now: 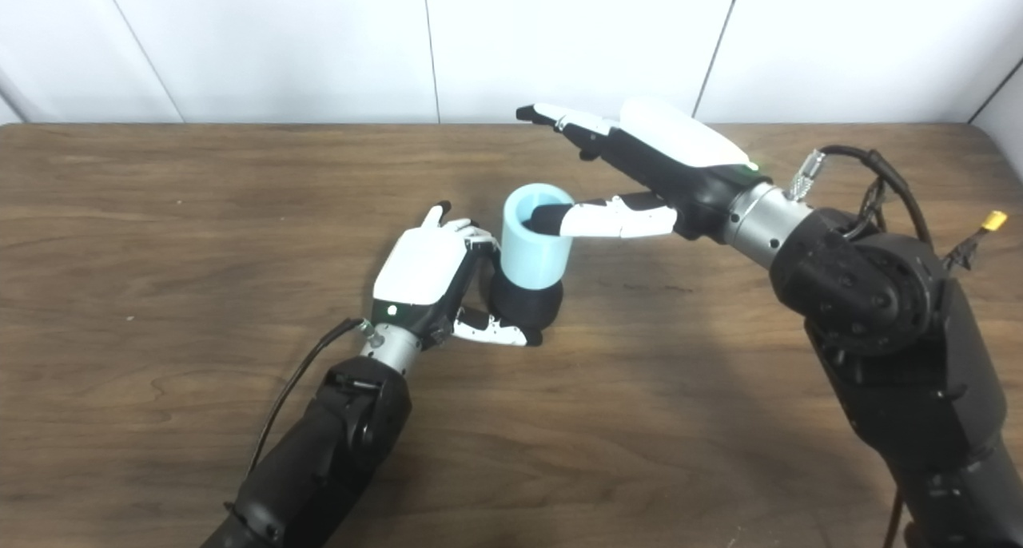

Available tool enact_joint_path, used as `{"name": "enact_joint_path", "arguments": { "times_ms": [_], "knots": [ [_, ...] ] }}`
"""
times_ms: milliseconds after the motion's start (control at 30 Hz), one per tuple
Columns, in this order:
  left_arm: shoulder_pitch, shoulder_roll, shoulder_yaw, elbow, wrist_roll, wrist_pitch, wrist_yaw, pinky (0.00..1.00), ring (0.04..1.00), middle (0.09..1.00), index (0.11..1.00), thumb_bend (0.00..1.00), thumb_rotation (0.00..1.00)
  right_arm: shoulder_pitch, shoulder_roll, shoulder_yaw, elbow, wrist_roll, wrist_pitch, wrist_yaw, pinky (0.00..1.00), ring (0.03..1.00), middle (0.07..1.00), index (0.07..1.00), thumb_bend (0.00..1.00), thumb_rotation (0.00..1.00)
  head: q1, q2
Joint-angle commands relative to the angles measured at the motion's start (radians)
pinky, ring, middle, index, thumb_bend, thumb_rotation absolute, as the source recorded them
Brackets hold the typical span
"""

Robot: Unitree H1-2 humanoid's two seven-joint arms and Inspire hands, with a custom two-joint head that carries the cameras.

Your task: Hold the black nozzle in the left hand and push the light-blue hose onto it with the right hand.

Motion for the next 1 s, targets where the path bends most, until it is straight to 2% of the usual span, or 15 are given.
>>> {"name": "enact_joint_path", "arguments": {
  "times_ms": [0, 33, 200, 267, 367, 400, 500, 567, 633, 667, 733, 800, 967],
  "knots": [
    [0.027, 0.012, -0.008, 0.047, 0.000, -0.006, -0.004, 1.00, 0.861, 0.789, 0.731, 0.98, 0.23, -0.028, -0.004, -0.022, -0.017, 0.005, -0.013, -0.039, 0.73, 0.910, 0.948, 0.939, 0.70, 1.00, 0.001, 0.000],
    [0.027, 0.012, -0.007, 0.050, 0.002, -0.008, 0.004, 1.00, 0.865, 0.803, 0.763, 0.99, 0.24, -0.026, -0.004, -0.022, -0.016, 0.006, -0.016, -0.041, 0.71, 0.913, 0.949, 0.938, 0.69, 1.00, 0.001, 0.000],
    [0.034, 0.005, 0.007, 0.049, -0.010, -0.008, 0.026, 1.00, 0.896, 0.886, 0.895, 1.00, 0.24, -0.022, -0.007, -0.017, -0.012, 0.000, -0.019, -0.048, 0.79, 0.919, 0.948, 0.941, 0.70, 1.00, 0.006, 0.001],
    [0.033, 0.005, 0.013, 0.044, -0.016, -0.004, 0.022, 1.00, 0.921, 0.918, 0.925, 1.00, 0.23, -0.020, -0.006, -0.016, -0.012, -0.002, -0.012, -0.048, 0.69, 0.909, 0.953, 0.942, 0.71, 1.00, 0.007, 0.000],
    [0.033, 0.009, 0.019, 0.035, -0.016, 0.005, 0.019, 1.00, 0.929, 0.935, 0.938, 1.00, 0.24, -0.018, -0.004, -0.015, -0.011, -0.004, -0.006, -0.047, 0.69, 0.910, 0.955, 0.945, 0.71, 1.00, 0.009, 0.001],
    [0.034, 0.010, 0.024, 0.029, -0.016, 0.010, 0.019, 1.00, 0.930, 0.939, 0.943, 1.00, 0.25, -0.017, -0.003, -0.015, -0.009, -0.004, -0.008, -0.049, 0.65, 0.912, 0.958, 0.946, 0.71, 1.00, 0.009, 0.001],
    [0.036, 0.013, 0.042, 0.011, -0.021, 0.021, 0.013, 1.00, 0.929, 0.936, 0.947, 1.00, 0.28, -0.015, -0.004, -0.013, -0.006, -0.007, -0.013, -0.051, 0.76, 0.926, 0.951, 0.944, 0.69, 1.00, 0.009, 0.002],
    [0.038, 0.014, 0.059, 0.000, -0.034, 0.018, 0.017, 1.00, 0.928, 0.931, 0.945, 1.00, 0.28, -0.014, -0.005, -0.012, -0.005, -0.009, -0.013, -0.050, 0.70, 0.913, 0.953, 0.946, 0.69, 1.00, 0.009, 0.004],
    [0.042, 0.014, 0.076, -0.009, -0.052, 0.010, 0.024, 1.00, 0.916, 0.912, 0.934, 1.00, 0.27, -0.011, -0.006, -0.012, -0.006, -0.009, -0.014, -0.051, 0.74, 0.925, 0.951, 0.948, 0.70, 1.00, 0.008, 0.005],
    [0.043, 0.016, 0.087, -0.015, -0.064, 0.005, 0.029, 1.00, 0.917, 0.910, 0.935, 1.00, 0.27, -0.009, -0.009, -0.011, -0.006, -0.011, -0.018, -0.050, 0.64, 0.928, 0.955, 0.949, 0.70, 1.00, 0.008, 0.005],
    [0.046, 0.018, 0.103, -0.025, -0.079, 0.001, 0.032, 1.00, 0.908, 0.903, 0.931, 1.00, 0.27, -0.006, -0.012, -0.010, -0.007, -0.013, -0.021, -0.049, 0.67, 0.932, 0.955, 0.953, 0.69, 1.00, 0.009, 0.006],
    [0.051, 0.022, 0.120, -0.042, -0.091, 0.003, 0.026, 1.00, 0.902, 0.896, 0.923, 1.00, 0.28, -0.003, -0.014, -0.012, -0.008, -0.013, -0.020, -0.049, 0.76, 0.932, 0.954, 0.954, 0.68, 1.00, 0.011, 0.007],
    [0.057, 0.042, 0.166, -0.091, -0.137, -0.025, 0.004, 0.98, 0.885, 0.892, 0.928, 1.00, 0.35, 0.002, -0.019, -0.010, -0.006, -0.031, -0.025, -0.051, 0.81, 0.929, 0.949, 0.949, 0.67, 1.00, 0.013, 0.008]
  ]
}}
